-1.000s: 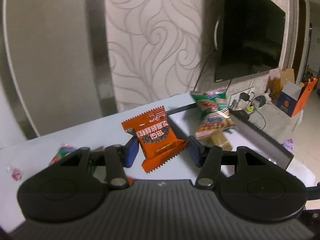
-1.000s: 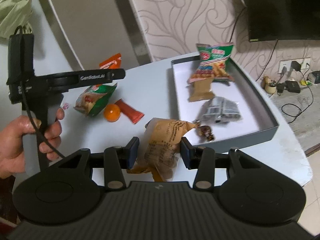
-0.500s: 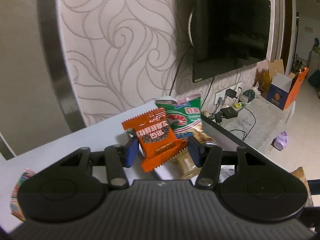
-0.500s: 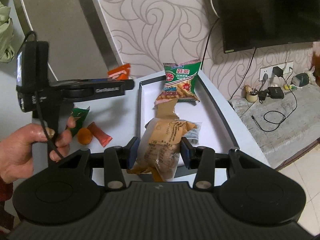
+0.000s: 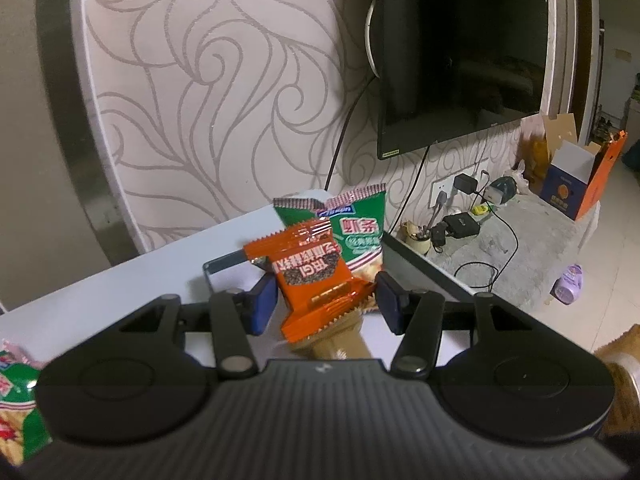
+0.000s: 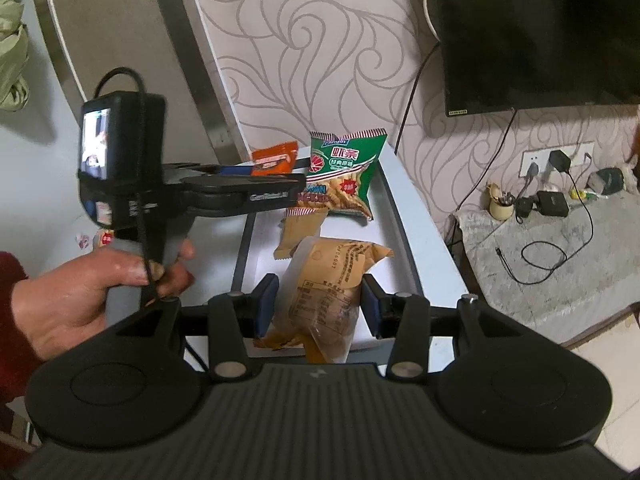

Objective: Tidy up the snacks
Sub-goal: 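Open the left tool over the box to drop the orange packet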

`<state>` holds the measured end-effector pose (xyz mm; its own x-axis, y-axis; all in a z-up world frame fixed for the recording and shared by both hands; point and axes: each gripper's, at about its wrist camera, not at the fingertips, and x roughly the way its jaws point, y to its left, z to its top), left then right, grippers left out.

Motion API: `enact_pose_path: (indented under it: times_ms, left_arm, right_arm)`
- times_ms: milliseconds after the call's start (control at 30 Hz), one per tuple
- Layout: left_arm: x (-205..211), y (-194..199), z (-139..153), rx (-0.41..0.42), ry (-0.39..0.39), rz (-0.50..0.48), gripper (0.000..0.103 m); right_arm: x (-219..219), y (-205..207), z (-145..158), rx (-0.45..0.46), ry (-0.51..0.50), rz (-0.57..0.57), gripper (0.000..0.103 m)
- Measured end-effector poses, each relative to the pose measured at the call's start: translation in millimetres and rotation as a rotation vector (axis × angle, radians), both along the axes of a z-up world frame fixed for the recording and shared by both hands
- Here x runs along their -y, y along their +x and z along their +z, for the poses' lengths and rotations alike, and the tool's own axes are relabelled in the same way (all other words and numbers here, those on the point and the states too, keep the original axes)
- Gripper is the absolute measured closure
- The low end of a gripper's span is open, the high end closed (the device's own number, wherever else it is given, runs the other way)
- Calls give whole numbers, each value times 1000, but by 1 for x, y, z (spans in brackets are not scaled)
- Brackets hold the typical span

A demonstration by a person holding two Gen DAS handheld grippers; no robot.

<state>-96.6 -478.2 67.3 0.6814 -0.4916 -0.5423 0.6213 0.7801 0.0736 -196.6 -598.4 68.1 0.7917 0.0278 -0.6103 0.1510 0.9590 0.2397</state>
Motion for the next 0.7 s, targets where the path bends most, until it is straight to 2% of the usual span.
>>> enact_pose_path:
  times_ms: [567,600,700]
  left_arm:
    - [17,10,-16,-25,17,28,44]
    - [17,10,-15,-22,15,29,43]
    - [15,6,-12,4,4,31,26]
  right_arm:
    - [25,5,-6,-6,-6,38,53]
    - [25,5,-6,-6,-5,38,53]
    - [25,6,-6,-7,-4,43,53]
